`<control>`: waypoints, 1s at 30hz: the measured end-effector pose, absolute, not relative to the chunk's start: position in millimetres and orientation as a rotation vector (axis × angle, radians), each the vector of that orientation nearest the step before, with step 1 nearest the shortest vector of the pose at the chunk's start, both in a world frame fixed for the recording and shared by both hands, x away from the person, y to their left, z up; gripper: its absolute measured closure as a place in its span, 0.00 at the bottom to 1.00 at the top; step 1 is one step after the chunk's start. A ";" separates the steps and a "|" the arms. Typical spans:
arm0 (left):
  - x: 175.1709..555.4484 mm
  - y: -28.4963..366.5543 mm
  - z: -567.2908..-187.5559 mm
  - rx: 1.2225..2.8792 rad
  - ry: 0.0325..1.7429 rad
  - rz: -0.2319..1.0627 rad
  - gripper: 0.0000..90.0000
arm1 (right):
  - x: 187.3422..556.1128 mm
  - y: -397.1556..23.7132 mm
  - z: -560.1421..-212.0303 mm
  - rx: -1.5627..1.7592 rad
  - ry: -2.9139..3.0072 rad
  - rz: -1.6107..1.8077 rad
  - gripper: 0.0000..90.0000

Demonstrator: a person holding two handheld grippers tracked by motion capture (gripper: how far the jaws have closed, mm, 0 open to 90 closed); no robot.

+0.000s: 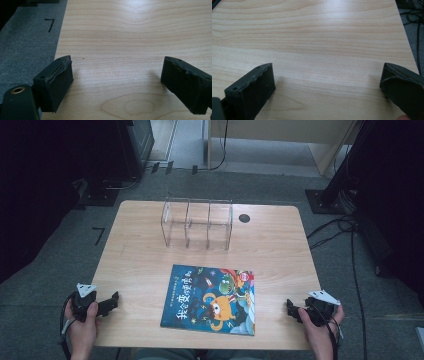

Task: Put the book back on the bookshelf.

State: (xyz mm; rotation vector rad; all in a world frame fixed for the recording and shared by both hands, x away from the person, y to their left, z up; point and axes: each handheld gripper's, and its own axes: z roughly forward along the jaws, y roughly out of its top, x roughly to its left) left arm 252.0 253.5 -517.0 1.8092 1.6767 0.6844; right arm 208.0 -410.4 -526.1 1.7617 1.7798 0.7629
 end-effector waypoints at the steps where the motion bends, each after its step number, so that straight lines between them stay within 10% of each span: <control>1: 251.9 253.9 -517.1 1.805 1.677 0.684 0.12 | 208.1 -411.0 -525.6 1.765 1.787 0.764 0.00; 30: 249.6 198.3 -500.0 1.846 1.544 0.546 0.12 | 216.5 -339.7 -502.9 1.654 1.850 0.990 0.02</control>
